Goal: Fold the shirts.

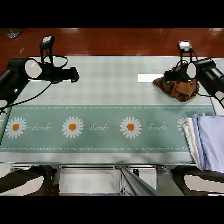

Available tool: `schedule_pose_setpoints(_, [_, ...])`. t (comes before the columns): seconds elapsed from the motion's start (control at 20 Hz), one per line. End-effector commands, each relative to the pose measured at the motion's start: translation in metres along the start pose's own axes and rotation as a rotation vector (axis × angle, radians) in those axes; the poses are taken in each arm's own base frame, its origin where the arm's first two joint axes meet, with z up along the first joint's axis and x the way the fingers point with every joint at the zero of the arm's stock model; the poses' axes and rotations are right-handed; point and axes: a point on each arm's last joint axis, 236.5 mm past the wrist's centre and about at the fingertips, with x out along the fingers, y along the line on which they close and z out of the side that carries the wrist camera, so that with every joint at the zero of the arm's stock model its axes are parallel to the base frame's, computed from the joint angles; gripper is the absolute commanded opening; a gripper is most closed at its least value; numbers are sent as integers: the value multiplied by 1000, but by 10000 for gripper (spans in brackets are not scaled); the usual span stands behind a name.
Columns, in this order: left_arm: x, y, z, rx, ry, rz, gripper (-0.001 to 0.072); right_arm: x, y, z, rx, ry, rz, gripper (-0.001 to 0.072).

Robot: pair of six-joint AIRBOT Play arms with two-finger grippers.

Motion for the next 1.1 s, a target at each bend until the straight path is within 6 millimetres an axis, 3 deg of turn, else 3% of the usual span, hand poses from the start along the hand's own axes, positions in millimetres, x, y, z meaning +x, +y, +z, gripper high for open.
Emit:
schedule_pose_setpoints(0.0, [11,2,20,-5,-85,-4,703,28,-64,15,176,-48,-107,623])
schedule_pose_setpoints(0.1, [20,4,13,-8,-60,1,703,55,-84,-25,258,110,-129,623])
schedule_pose_setpoints(0.25, [29,8,-5,-11,13,12,703,78,-61,-80,304,347,-12,620])
schedule_pose_setpoints(0.3, [29,9,-14,-11,51,16,703,80,-47,-88,294,399,47,556])
schedule_pose_setpoints(0.35, [27,11,-25,-10,99,23,703,77,-39,-89,273,424,87,324])
schedule_pose_setpoints(0.4, [21,15,-34,1,151,31,703,71,-33,-78,267,420,119,18])
schedule_pose_setpoints(0.5, [-2,34,-43,63,236,63,703,41,-33,-34,225,348,159,26])
schedule_pose_setpoints(0.6, [-35,57,-35,62,233,96,702,-16,-43,41,189,150,166,25])
schedule_pose_setpoints(0.65, [-56,63,-29,37,202,102,703,-54,-44,80,185,24,180,25])
schedule_pose_setpoints(0.75, [-97,53,-20,-2,108,58,703,-147,-45,147,190,-237,220,25])
schedule_pose_setpoints(0.85, [-130,27,-30,-4,26,-13,703,-238,-37,181,142,-448,246,24])
schedule_pose_setpoints(0.95, [-152,2,-63,11,-2,-80,703,-317,-28,195,82,-605,262,24])
schedule_pose_setpoints(1.05, [-159,-12,-98,-15,-19,-129,703,-385,-22,202,50,-742,283,24])
